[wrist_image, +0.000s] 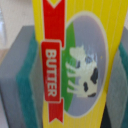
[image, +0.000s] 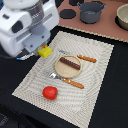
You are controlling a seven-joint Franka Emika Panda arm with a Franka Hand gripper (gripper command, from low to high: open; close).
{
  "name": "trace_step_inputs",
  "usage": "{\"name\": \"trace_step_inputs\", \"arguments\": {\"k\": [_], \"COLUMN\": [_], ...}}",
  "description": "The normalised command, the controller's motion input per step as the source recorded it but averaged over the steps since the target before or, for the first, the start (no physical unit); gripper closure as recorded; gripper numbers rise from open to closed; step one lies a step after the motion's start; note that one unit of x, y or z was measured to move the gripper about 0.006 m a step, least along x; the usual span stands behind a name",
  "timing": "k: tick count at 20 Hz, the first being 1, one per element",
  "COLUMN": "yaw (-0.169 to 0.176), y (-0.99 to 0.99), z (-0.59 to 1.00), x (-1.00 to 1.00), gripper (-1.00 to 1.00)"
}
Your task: Interact with the objects in diverse but meaningful ways.
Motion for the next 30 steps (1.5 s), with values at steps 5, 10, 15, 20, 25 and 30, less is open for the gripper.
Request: {"name": "trace_step_inputs", "arguments": {"k": [5,10,15,20,25,30], "yaw": [0.006,0.009,0.0,0.0,-0.001,0.0], "y": [0.98,0.99,0.92,0.71,0.44,0.32], "z": [-0.04,-0.24,-0.35,-0.32,-0.33,-0.42], "x": [0.24,0.27,0.4,0.64,0.74,0.44], "gripper": [1.0,1.0,1.0,1.0,1.0,1.0]}}
